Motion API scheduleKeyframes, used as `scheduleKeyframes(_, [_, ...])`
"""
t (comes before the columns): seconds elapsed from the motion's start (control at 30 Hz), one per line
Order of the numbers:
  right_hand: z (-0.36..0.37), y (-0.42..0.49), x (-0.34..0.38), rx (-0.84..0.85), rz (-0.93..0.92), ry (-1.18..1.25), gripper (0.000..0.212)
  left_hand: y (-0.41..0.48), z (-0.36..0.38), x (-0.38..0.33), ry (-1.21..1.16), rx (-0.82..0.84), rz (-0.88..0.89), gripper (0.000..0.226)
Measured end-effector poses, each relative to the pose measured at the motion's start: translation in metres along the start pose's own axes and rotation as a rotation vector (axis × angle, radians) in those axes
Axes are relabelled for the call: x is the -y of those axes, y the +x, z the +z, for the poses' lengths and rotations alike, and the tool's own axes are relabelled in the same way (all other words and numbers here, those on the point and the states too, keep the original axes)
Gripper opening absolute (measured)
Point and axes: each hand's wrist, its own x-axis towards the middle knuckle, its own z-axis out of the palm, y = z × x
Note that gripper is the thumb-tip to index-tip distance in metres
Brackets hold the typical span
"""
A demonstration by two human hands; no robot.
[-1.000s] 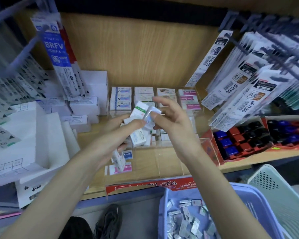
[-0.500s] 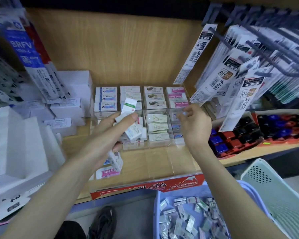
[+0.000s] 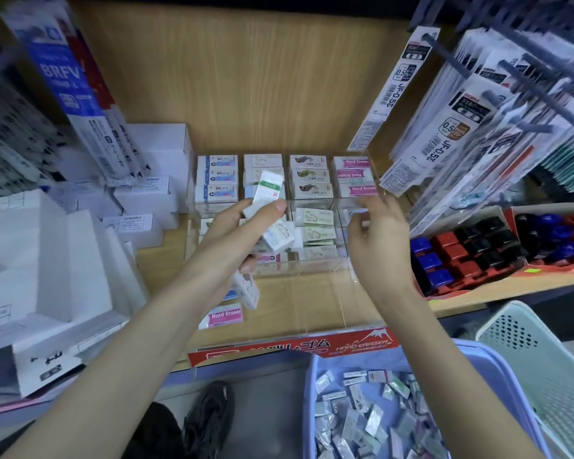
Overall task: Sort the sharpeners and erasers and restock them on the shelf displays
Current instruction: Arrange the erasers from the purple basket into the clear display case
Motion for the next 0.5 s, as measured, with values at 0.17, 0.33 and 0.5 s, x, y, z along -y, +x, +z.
scheduleKeyframes(0.17, [0.01,-0.056,0.051,0.441,0.4,0.723,0.01,-0.001,0.001,-0.005,-0.175,-0.019,0.049,0.031])
scheduleKeyframes(0.33, [0.02,-0.073,0.063,0.573,0.836,1.356,0.014,-0.003,-0.002,-0.007,-0.237,-0.057,0.102,0.021])
scheduleKeyframes(0.5, [0.015,-0.075,0.058,0.486,0.74,1.305,0.016,-0.005,-0.007,-0.008,-0.176,-0.105,0.137,0.022])
